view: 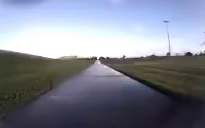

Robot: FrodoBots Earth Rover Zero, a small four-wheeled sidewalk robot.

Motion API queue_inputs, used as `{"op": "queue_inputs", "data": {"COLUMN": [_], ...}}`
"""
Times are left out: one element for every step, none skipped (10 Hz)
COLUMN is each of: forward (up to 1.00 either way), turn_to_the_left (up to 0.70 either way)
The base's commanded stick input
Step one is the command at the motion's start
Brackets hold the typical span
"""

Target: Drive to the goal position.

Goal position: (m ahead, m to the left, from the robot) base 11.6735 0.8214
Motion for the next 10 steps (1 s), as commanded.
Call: {"op": "queue_inputs", "data": {"forward": [0.45, 0.45, 0.45, 0.45, 0.45, 0.45, 0.45, 0.45, 0.45, 0.45], "turn_to_the_left": [0.0, 0.0, 0.0, 0.0, 0.0, 0.0, 0.0, 0.0, 0.0, 0.0]}}
